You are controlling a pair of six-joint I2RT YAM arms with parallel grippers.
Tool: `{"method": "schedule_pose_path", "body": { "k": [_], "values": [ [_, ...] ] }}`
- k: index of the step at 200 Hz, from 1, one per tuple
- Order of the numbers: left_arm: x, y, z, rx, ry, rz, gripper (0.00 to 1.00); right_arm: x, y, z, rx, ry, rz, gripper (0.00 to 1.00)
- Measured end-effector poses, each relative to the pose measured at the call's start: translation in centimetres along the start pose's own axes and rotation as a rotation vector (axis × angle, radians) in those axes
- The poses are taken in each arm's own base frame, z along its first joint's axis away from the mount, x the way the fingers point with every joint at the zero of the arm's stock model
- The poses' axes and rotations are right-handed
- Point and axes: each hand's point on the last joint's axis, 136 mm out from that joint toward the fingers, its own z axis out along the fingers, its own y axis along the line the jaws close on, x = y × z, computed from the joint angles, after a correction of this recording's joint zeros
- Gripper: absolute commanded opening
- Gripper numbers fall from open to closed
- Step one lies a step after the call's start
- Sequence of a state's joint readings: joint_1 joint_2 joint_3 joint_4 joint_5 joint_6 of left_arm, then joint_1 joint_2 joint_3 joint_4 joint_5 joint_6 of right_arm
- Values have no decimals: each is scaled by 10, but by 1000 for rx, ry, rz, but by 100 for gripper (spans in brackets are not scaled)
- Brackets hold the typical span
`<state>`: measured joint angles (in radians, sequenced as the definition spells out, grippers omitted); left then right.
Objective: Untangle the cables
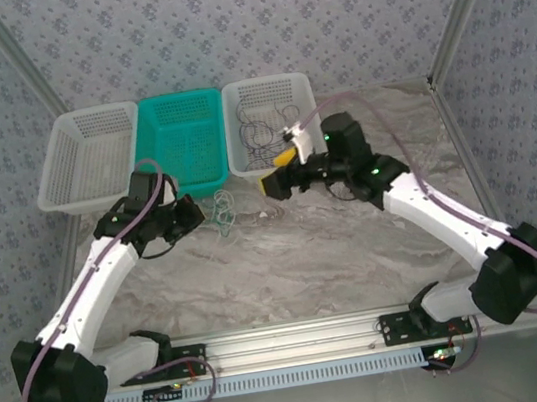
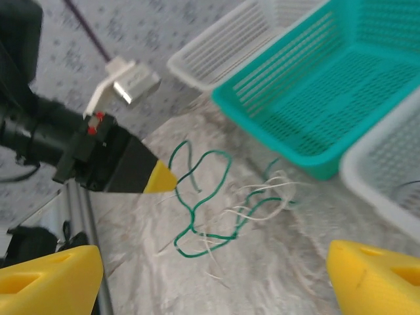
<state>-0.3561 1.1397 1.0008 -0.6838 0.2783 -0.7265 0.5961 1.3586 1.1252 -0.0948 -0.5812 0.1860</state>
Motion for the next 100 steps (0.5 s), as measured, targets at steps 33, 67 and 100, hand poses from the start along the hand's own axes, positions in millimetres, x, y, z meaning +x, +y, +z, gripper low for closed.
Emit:
{"method": "schedule_pose_path", "body": {
  "k": [33,67,100],
  "values": [
    [13,-20,-2,78,51,46,0,24,-9,43,-60,75,34,87],
    [18,-45,-5,154,61,115,0,36,-16,73,-89,138,65,81],
    [15,-65,-6,201,56,176,0,37,-3,83,-156,160,74,51]
  ]
}}
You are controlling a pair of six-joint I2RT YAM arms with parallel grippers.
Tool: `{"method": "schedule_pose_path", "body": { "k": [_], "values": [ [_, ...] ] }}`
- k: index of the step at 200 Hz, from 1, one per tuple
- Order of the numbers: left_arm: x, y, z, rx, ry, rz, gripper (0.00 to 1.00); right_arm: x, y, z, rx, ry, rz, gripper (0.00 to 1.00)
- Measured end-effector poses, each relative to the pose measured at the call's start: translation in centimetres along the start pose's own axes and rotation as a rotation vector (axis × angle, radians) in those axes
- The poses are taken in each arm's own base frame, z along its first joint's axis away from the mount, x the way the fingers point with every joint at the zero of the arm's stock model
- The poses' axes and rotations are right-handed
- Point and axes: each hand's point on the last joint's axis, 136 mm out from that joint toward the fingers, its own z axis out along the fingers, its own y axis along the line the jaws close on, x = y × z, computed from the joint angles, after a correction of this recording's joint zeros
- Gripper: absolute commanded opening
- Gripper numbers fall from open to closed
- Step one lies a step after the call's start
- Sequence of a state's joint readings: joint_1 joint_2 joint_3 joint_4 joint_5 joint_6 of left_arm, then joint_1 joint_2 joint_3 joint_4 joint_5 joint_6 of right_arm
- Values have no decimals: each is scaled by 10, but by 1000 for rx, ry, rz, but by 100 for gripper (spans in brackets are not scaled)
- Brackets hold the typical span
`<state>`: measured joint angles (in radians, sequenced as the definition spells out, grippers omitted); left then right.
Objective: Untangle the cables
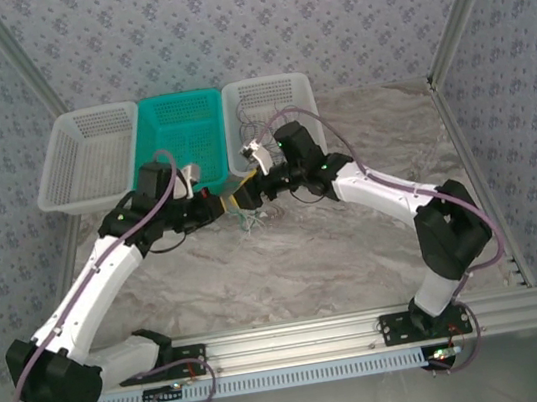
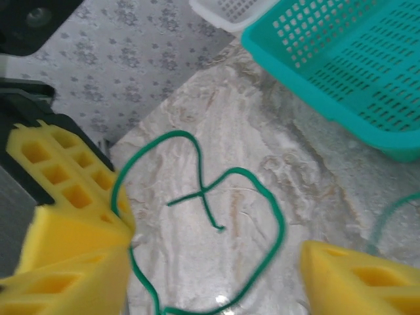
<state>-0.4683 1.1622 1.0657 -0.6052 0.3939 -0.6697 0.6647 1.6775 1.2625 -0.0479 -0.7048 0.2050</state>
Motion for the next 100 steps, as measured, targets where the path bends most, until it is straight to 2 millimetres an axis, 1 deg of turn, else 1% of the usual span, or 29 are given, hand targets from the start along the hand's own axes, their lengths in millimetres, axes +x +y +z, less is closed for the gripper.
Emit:
{"method": "schedule_pose_path", "body": {
  "k": [8,9,20,28,31,32,33,39,58,67,89,100],
  "values": [
    [0,-2,3,4,6,10,0,0,2,2,-14,4,5,44],
    [-1,-2,3,4,7,11,0,0,2,3,-15,5,7,42],
    [0,-3,7,1,19,20,0,0,2,6,-21,12,14,30],
    [0,-4,10,0,27,27,0,1,2,8,-22,17,17,18],
    [0,-5,11,0,29,31,0,2,1,9,-20,20,27,12],
    [0,-5,11,-2,30,33,0,2,1,9,-19,19,18,9],
    [0,-5,11,-2,30,33,0,2,1,9,-18,19,17,9],
    [0,-6,12,-3,33,37,0,3,0,9,-12,23,29,0],
    [-3,-6,12,-22,21,54,0,3,-4,7,15,14,34,0],
    [-5,-3,10,-47,7,57,0,3,-5,3,29,3,29,0],
    [-9,12,2,-131,-34,42,0,6,-12,-21,98,-42,55,0],
    [-13,18,-7,-157,-64,27,0,6,-23,-41,158,-84,91,0]
  ]
}}
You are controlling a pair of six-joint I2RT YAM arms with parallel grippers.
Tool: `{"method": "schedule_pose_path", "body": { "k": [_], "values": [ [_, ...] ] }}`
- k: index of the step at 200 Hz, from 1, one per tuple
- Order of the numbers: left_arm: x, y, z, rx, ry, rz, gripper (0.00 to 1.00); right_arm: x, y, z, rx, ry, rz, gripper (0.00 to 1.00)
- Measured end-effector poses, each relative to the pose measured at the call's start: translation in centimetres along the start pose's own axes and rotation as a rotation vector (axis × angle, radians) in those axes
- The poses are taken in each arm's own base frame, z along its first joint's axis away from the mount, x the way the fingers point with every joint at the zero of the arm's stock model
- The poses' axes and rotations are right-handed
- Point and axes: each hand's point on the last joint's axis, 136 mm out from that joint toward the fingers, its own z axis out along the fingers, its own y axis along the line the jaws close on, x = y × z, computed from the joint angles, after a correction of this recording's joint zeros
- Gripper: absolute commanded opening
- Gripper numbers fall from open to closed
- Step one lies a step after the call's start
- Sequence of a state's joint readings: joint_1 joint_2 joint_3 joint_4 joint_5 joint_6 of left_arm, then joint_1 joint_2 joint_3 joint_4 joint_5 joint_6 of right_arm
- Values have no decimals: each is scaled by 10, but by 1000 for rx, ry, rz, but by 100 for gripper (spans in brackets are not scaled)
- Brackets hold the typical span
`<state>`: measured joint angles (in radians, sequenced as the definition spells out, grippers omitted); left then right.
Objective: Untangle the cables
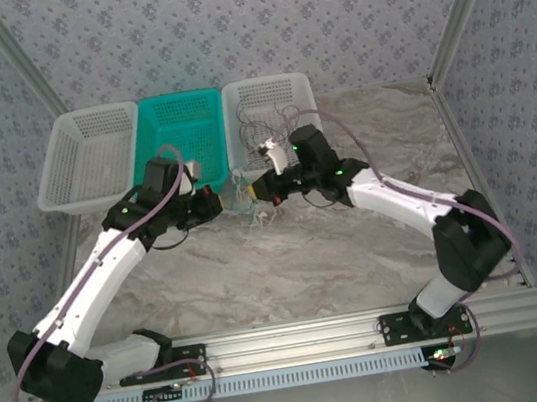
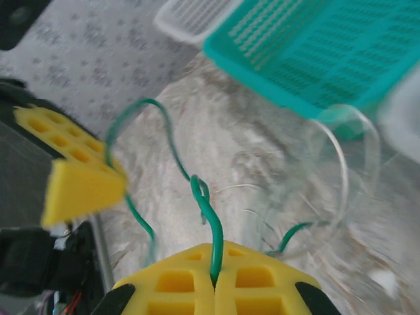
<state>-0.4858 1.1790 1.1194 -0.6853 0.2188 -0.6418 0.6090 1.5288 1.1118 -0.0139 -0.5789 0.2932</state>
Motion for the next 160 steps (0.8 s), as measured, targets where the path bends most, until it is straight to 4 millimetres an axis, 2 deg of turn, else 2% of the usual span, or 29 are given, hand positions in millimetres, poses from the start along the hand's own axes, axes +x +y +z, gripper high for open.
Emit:
{"method": "schedule_pose_path", "body": {
  "k": [16,25,43,54,76,110,133,160],
  "values": [
    [-10,15,-17,-31,-75,-44,0,-2,-25,-27,96,-63,81,0],
    [-14,27,-26,-56,-114,-81,0,-4,-48,-51,178,-120,140,0],
    [-16,53,-37,-117,-164,-156,0,9,-90,-96,338,-196,253,0],
    [-14,63,-38,-144,-165,-180,0,19,-103,-115,407,-219,296,0],
    [-8,72,-33,-170,-150,-205,0,30,-111,-147,494,-253,337,0],
    [-7,74,-26,-180,-134,-217,0,44,-120,-191,613,-328,395,0],
    [-10,72,-24,-164,-136,-216,0,68,-132,-207,691,-340,464,0],
    [-22,58,-27,-110,-168,-185,0,96,-144,-212,759,-305,537,0]
  ]
}}
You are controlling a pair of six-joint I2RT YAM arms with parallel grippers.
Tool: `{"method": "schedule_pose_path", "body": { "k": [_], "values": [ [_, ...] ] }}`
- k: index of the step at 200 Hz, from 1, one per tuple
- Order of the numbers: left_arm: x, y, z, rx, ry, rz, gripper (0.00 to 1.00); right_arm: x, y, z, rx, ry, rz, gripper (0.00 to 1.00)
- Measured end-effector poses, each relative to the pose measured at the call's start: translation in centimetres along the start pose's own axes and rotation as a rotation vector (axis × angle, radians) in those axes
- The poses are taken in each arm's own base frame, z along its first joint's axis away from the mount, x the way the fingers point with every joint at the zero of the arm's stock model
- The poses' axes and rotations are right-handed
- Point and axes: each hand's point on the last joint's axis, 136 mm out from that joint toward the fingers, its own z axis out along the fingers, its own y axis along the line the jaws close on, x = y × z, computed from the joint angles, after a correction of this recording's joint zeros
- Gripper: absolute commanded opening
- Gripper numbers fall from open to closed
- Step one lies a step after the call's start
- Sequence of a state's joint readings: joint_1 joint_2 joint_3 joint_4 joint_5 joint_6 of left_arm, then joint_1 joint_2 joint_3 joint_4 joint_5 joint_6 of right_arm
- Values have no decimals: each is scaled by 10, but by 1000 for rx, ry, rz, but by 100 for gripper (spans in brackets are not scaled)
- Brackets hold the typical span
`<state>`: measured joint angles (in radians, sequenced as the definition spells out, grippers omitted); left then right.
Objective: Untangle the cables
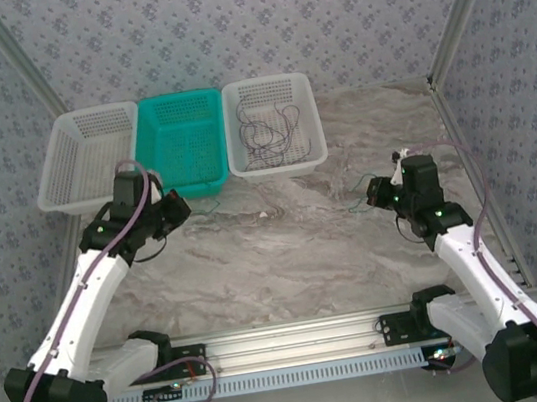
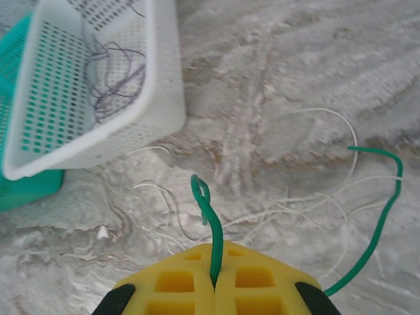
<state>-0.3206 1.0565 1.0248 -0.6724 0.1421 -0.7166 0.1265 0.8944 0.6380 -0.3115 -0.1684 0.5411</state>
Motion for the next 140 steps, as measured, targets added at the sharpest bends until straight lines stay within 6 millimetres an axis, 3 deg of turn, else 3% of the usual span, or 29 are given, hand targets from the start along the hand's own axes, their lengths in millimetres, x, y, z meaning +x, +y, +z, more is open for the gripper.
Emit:
{"method": "schedule_pose_path", "body": {
  "k": [27,53,80,108,140],
  "values": [
    [-27,-33,-20,94,-76,74,0,15,-20,3,84,38,32,0],
    [-69,-71,-50,171,-199,161,0,30,-33,5,131,79,51,0],
    [-108,-83,-60,157,-307,203,0,31,-35,4,142,80,66,0],
    [-145,-69,-41,72,-374,183,0,31,-35,2,142,75,69,0],
    [-176,-35,14,-27,-356,137,0,28,-32,-5,128,55,65,0]
  ]
}}
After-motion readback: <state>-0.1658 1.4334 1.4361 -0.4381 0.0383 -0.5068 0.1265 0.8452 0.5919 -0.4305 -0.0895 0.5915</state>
